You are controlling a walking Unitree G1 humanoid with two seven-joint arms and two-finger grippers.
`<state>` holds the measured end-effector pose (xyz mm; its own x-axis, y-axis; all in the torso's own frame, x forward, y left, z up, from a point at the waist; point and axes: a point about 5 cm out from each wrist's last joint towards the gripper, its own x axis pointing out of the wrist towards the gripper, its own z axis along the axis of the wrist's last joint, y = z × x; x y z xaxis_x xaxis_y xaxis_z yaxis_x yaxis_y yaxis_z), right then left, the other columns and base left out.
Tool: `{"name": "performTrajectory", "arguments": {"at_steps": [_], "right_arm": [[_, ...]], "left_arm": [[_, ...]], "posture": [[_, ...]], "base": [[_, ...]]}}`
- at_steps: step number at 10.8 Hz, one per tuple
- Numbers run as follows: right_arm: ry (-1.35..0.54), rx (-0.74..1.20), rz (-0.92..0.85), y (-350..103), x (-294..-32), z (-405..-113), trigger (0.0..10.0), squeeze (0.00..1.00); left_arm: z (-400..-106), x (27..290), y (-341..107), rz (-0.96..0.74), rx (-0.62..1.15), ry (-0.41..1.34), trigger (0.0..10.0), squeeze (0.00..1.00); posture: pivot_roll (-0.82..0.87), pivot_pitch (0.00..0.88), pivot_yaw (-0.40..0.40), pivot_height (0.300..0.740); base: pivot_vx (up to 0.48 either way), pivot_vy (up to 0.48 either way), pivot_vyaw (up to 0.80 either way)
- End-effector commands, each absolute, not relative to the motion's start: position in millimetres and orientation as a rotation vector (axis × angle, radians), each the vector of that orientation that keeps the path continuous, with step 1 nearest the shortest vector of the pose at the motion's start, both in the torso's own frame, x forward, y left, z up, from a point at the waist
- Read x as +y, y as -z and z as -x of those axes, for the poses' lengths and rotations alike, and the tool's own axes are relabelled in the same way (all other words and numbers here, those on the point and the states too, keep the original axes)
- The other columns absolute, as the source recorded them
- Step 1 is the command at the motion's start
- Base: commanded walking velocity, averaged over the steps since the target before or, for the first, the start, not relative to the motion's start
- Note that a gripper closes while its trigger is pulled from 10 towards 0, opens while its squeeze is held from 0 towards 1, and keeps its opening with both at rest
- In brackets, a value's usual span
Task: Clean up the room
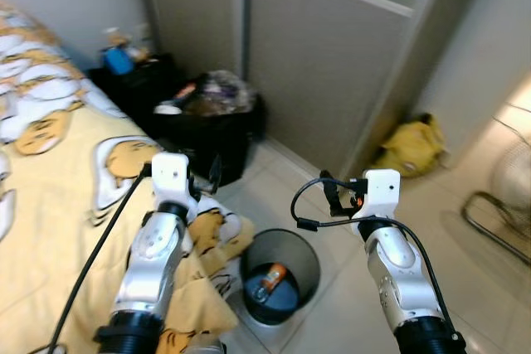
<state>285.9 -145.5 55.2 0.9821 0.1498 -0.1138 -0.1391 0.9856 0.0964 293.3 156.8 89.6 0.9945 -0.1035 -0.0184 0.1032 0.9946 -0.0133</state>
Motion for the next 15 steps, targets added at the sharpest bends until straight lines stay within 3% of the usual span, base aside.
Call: {"name": "performTrajectory", "arguments": {"at_steps": [1, 4, 6, 11, 15], "right_arm": [[-0.154, 0.122, -0.103, -54.3, -146.7, -286.3, 10.0, 0.00], [-0.210, 0.164, -0.149, -48.0, -144.2, -283.9, 10.0, 0.00], [-0.215, 0.150, -0.139, -50.6, -146.2, -288.0, 10.0, 0.00], [-0.228, 0.142, -0.151, -50.6, -146.7, -286.5, 10.0, 0.00], [-0.261, 0.124, -0.156, -57.3, -143.5, -294.6, 10.0, 0.00]], "left_arm": [[-292.6, 153.2, -93.7, 0.015, 0.016, 0.110, 10.0, 0.00], [-282.9, 149.6, -88.5, 0.004, 0.044, 0.060, 10.0, 0.00], [-284.9, 140.6, -93.7, 0.000, 0.013, 0.128, 10.0, 0.00], [-287.1, 124.2, -102.8, -0.033, -0.040, 0.210, 10.0, 0.00], [-293.5, 143.8, -95.9, -0.057, 0.010, 0.097, 10.0, 0.00]], "posture": [[0.13, 0.000, -0.045, 0.740], [0.14, 0.000, -0.044, 0.740], [0.13, 0.000, -0.039, 0.740], [0.10, 0.000, -0.020, 0.740], [0.10, 0.000, -0.017, 0.740]], "base": [[0.000, 0.480, 0.56], [-0.124, 0.416, 0.54], [-0.358, 0.279, 0.51], [0.000, -0.096, 0.51], [0.000, 0.000, 0.50]]}}
